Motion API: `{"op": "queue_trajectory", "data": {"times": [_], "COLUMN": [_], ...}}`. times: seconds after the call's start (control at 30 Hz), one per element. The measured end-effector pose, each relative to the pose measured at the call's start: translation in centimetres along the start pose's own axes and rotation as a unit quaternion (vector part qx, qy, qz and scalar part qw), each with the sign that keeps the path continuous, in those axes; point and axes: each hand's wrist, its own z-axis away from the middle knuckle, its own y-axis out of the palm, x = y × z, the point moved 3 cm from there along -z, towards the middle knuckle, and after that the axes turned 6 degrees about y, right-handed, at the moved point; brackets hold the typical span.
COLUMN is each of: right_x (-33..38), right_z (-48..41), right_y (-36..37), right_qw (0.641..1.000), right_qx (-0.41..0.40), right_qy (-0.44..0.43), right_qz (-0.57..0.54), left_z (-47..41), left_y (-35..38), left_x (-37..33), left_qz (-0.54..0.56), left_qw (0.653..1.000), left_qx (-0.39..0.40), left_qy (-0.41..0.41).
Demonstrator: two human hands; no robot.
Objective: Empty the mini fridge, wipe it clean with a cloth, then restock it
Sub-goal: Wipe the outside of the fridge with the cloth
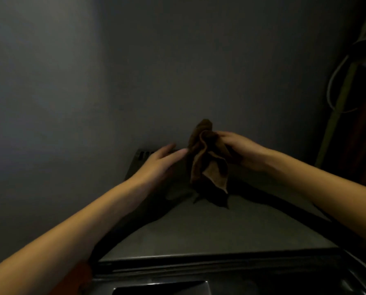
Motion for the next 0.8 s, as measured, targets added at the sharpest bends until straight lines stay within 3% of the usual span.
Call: {"op": "queue_trajectory", "data": {"times": [0.1,0.23,0.37,0.43,0.5,0.6,0.67,0.8], "right_x": [1.5,2.5,1.3,0.2,-0.4,-0.9,-1.4,-2.0], "right_z": [1.5,3.1,4.1,3.7,3.2,2.7,1.7,-2.2], "right_y": [1.8,1.6,3.5,5.2,5.8,4.7,3.8,4.6], "right_qw": [0.998,0.953,0.914,0.911,0.915,0.934,0.942,0.929], "right_qx": [-0.009,-0.109,-0.083,-0.031,-0.012,-0.054,-0.097,-0.11], "right_qy": [-0.055,-0.158,-0.189,-0.161,-0.147,-0.137,-0.117,-0.105], "right_qz": [0.041,0.233,0.349,0.377,0.375,0.324,0.299,0.338], "left_z": [-0.6,-1.5,-1.9,-1.3,-0.1,3.2,4.5,4.5], "left_y": [1.8,0.6,-2.8,-4.6,-6.2,-8.2,-8.1,-3.3], "left_x": [-0.5,-0.1,-1.1,-2.0,-2.0,-1.8,-0.8,1.5], "left_qz": [0.041,-0.061,-0.16,-0.291,-0.382,-0.376,-0.389,-0.488], "left_qw": [0.994,0.993,0.98,0.937,0.882,0.847,0.831,0.739], "left_qx": [0.103,0.098,0.097,0.132,0.232,0.35,0.368,0.385], "left_qy": [-0.013,0.026,0.07,0.141,0.152,0.138,0.15,0.259]}}
